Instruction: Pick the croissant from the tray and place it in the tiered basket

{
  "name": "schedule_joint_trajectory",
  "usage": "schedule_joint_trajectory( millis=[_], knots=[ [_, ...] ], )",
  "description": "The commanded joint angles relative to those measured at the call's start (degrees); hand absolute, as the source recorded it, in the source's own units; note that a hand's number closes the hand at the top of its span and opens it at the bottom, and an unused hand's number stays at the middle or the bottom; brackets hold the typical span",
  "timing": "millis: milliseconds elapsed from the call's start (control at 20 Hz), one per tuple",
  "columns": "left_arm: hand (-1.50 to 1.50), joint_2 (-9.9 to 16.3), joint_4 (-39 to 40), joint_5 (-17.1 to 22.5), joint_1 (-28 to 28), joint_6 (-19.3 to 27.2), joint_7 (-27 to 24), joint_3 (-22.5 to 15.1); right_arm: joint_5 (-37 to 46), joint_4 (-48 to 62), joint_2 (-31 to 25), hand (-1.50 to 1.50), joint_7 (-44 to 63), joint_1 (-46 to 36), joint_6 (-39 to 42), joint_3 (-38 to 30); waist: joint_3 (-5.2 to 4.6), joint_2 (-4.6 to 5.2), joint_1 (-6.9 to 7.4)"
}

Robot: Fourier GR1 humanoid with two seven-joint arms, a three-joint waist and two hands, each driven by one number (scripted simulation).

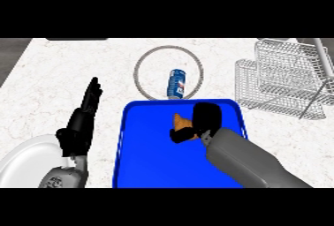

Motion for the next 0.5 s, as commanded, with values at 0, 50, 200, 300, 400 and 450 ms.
schedule_joint_trajectory(
  millis=[0, 50, 200, 300, 400, 450],
  knots=[
    [0.00, -0.04, -1.58, -0.26, 1.30, 0.17, 1.10, -0.20, 2.32, -4.02, -8.22, 1.50, 3.64, 5.30, -1.68, -2.08, -0.12, 0.29, -0.34],
    [0.00, -1.35, 3.50, -0.40, -0.53, 0.79, -2.28, 0.26, 3.72, -4.48, -7.76, 1.50, 5.07, 4.80, -1.90, -2.61, -0.16, 0.50, -0.47],
    [0.00, 0.69, 0.12, 0.43, 0.25, -0.94, -0.09, 0.93, 4.97, -14.34, -13.16, 1.50, 9.53, 6.03, 0.46, -4.88, -0.17, 0.11, -0.89],
    [0.00, -0.66, -2.21, -0.90, -1.01, 0.47, 3.51, -0.58, 6.69, -17.66, -12.79, 1.50, 13.24, 4.26, 2.61, -6.49, -0.15, 0.12, -0.42],
    [0.00, -0.85, 0.83, -1.37, -0.72, 1.53, 1.33, 0.43, 6.63, -21.30, -17.19, 1.50, 13.36, 0.72, 4.36, -10.36, -0.21, -0.06, -1.20],
    [0.00, -1.08, 0.80, -0.65, 1.09, 0.74, -0.46, 0.02, 6.75, -25.34, -18.69, 1.50, 14.73, 2.55, 5.04, -10.73, -0.23, -0.15, -1.39]
  ],
)
